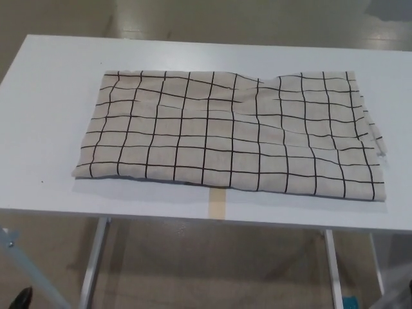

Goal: Use the left hand to fold a white towel with checkered patterns in half.

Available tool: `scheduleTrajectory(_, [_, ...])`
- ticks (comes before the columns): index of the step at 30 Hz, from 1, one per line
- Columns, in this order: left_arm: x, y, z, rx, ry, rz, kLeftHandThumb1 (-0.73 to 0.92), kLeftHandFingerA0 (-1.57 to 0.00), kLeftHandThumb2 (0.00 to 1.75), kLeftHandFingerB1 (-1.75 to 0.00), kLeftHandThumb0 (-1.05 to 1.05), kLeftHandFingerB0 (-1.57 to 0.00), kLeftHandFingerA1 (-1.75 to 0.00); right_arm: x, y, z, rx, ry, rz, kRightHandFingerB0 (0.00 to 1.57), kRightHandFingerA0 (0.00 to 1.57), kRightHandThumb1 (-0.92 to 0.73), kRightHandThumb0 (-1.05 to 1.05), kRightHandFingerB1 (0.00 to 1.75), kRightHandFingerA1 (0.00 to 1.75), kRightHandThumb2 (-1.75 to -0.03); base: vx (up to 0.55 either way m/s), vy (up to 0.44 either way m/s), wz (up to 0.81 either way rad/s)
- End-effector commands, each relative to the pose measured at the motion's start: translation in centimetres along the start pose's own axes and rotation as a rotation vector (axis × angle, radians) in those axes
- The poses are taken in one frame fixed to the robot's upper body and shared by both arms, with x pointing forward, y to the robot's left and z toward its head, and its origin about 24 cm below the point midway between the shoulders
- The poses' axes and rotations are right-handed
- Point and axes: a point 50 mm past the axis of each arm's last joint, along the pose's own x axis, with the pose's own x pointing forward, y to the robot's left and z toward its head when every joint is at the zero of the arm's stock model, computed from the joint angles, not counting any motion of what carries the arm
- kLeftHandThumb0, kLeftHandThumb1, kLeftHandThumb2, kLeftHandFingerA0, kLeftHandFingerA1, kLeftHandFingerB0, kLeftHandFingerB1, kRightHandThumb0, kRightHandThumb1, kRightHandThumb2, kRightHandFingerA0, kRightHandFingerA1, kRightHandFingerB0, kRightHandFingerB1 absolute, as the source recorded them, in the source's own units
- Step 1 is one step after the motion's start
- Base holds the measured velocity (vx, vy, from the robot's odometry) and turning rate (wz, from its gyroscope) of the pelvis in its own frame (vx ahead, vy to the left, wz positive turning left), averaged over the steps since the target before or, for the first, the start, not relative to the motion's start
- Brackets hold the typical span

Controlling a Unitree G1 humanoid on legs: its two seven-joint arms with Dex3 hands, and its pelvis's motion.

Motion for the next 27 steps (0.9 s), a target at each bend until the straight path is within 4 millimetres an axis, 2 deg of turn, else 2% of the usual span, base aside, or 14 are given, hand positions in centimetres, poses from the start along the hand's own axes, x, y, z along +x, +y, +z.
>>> scheduleTrajectory(1, [-3.9, -0.6, 2.5, 0.126, -0.344, -0.126, 0.39, 0.00, 0.55, -0.13, -0.21, 0.00, -0.12, -1.6, 1.1, -0.6, -0.071, 0.029, 0.114, 0.37, 0.38, -0.65, -0.50, 0.43, 0.48, -0.59, 0.00, 0.000, 0.00])
scheduleTrajectory(2, [-5.0, -0.6, 3.1, 0.172, -0.401, -0.157, 0.25, 0.00, 0.59, -0.13, -0.27, 0.00, -0.18, -1.7, 1.0, -0.8, -0.086, 0.036, 0.130, 0.37, 0.37, -0.65, -0.52, 0.43, 0.47, -0.60, 0.00, 0.000, 0.00])
scheduleTrajectory(4, [-6.5, -0.6, 3.9, 0.230, -0.475, -0.195, 0.26, 0.00, 0.58, -0.09, -0.28, 0.00, -0.15, -1.7, 0.8, -1.0, -0.105, 0.046, 0.143, 0.37, 0.37, -0.66, -0.52, 0.42, 0.47, -0.60, 0.00, 0.000, 0.00])
scheduleTrajectory(6, [-8.6, -0.7, 5.7, 0.291, -0.612, -0.232, 0.26, 0.00, 0.57, -0.08, -0.27, 0.00, -0.11, -1.5, 0.5, -1.2, -0.121, 0.054, 0.135, 0.37, 0.37, -0.66, -0.51, 0.43, 0.47, -0.60, 0.00, 0.000, 0.00])
scheduleTrajectory(10, [-9.5, -0.7, 7.4, 0.305, -0.707, -0.230, 0.28, 0.00, 0.57, -0.02, -0.29, 0.00, -0.08, -1.4, 0.5, -1.5, -0.126, 0.065, 0.130, 0.36, 0.37, -0.66, -0.51, 0.43, 0.48, -0.60, 0.00, 0.000, 0.00])
scheduleTrajectory(13, [-10.9, -0.8, 10.3, 0.331, -0.896, -0.187, 0.35, 0.00, 0.67, 0.00, -0.45, 0.00, -0.12, -1.5, 0.4, -1.7, -0.113, 0.081, 0.118, 0.36, 0.38, -0.66, -0.51, 0.43, 0.48, -0.60, 0.00, 0.000, 0.00])
scheduleTrajectory(15, [-11.0, -0.9, 10.8, 0.332, -0.930, -0.177, 0.35, 0.00, 0.67, 0.00, -0.45, 0.00, -0.12, -1.5, 0.4, -1.7, -0.109, 0.082, 0.116, 0.36, 0.38, -0.66, -0.51, 0.43, 0.48, -0.60, 0.00, 0.000, 0.00])
scheduleTrajectory(16, [-11.2, -1.0, 11.3, 0.333, -0.965, -0.168, 0.31, 0.00, 0.58, 0.00, -0.49, 0.00, 0.00, -1.5, 0.5, -1.7, -0.105, 0.084, 0.116, 0.37, 0.38, -0.66, -0.51, 0.43, 0.48, -0.60, 0.00, 0.000, 0.00])
scheduleTrajectory(17, [-11.3, -1.1, 11.6, 0.335, -0.987, -0.163, 0.31, 0.00, 0.58, 0.00, -0.49, 0.00, 0.00, -1.4, 0.5, -1.7, -0.103, 0.086, 0.116, 0.37, 0.38, -0.66, -0.51, 0.43, 0.48, -0.60, 0.00, 0.000, 0.00])
scheduleTrajectory(18, [-11.0, -1.4, 13.4, 0.349, -1.124, -0.123, 0.41, 0.00, 0.74, -0.01, -0.50, 0.00, -0.11, -1.4, 0.6, -1.8, -0.101, 0.087, 0.116, 0.37, 0.39, -0.66, -0.51, 0.43, 0.49, -0.60, 0.00, 0.000, 0.00])
scheduleTrajectory(19, [-10.5, -1.7, 14.6, 0.363, -1.201, -0.098, 0.30, 0.00, 0.50, 0.00, -0.54, 0.00, -0.07, -1.3, 0.6, -1.8, -0.106, 0.086, 0.116, 0.36, 0.38, -0.66, -0.51, 0.43, 0.49, -0.60, 0.00, 0.000, 0.00])
scheduleTrajectory(22, [-9.5, -2.0, 15.8, 0.387, -1.252, -0.077, 0.29, 0.00, 0.51, 0.00, -0.54, 0.00, -0.08, -1.3, 0.6, -1.8, -0.114, 0.085, 0.118, 0.36, 0.38, -0.66, -0.51, 0.43, 0.49, -0.60, 0.00, 0.000, 0.00])
scheduleTrajectory(23, [-8.4, -2.1, 16.7, 0.437, -1.246, -0.070, 0.37, 0.00, 0.72, 0.00, -0.52, 0.00, -0.11, -1.4, 0.7, -1.8, -0.114, 0.087, 0.121, 0.37, 0.39, -0.66, -0.51, 0.43, 0.50, -0.60, 0.00, 0.000, 0.00])
scheduleTrajectory(27, [-5.4, -2.6, 19.2, 0.541, -1.228, -0.075, 0.37, 0.00, 0.72, 0.00, -0.55, 0.00, -0.10, -1.5, 0.8, -1.9, -0.099, 0.096, 0.128, 0.37, 0.39, -0.66, -0.51, 0.43, 0.50, -0.60, 0.00, 0.000, 0.00])
